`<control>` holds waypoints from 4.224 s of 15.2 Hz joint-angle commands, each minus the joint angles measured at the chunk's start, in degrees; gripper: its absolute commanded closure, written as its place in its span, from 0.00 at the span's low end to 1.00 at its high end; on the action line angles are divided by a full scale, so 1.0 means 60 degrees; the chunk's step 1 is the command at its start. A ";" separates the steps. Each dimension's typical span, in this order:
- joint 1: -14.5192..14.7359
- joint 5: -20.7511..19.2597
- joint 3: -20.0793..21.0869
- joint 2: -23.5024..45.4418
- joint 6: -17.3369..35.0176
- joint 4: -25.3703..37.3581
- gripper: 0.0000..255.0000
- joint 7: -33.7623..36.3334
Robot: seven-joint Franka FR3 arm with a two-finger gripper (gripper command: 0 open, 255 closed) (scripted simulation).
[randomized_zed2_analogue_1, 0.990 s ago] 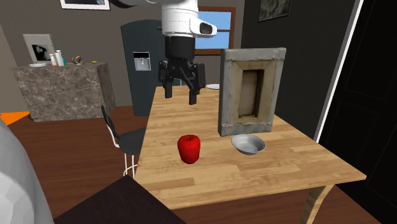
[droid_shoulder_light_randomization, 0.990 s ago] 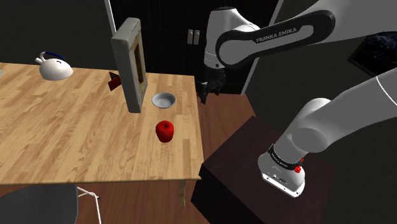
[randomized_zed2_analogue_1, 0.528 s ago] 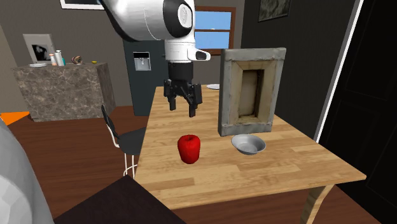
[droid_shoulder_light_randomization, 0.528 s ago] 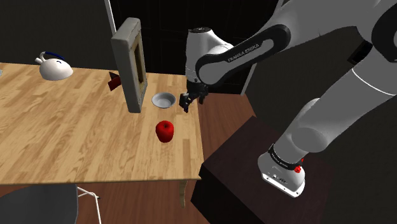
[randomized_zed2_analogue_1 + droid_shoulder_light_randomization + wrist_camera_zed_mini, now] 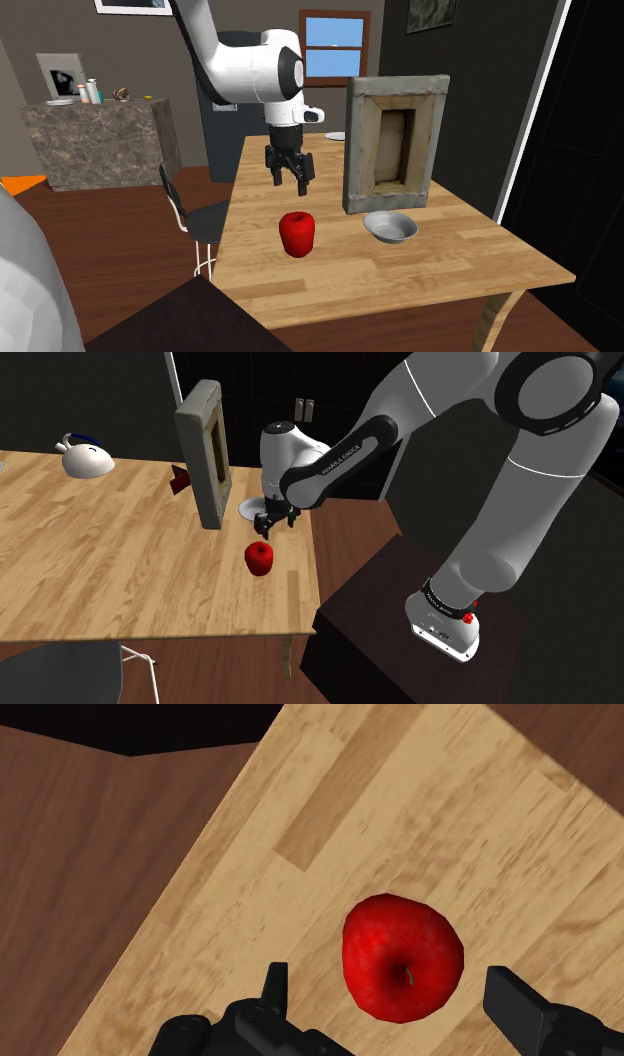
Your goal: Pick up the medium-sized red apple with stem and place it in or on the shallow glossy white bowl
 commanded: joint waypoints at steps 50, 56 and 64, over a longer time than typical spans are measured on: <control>0.0616 -0.0881 -0.0322 0.1594 -0.0666 0.2357 1.00 0.1225; 0.0456 -0.0677 -0.0295 0.1358 -0.1210 0.2702 1.00 0.0878; -0.0239 -0.0631 -0.0710 0.2494 -0.2449 0.5175 1.00 -0.0570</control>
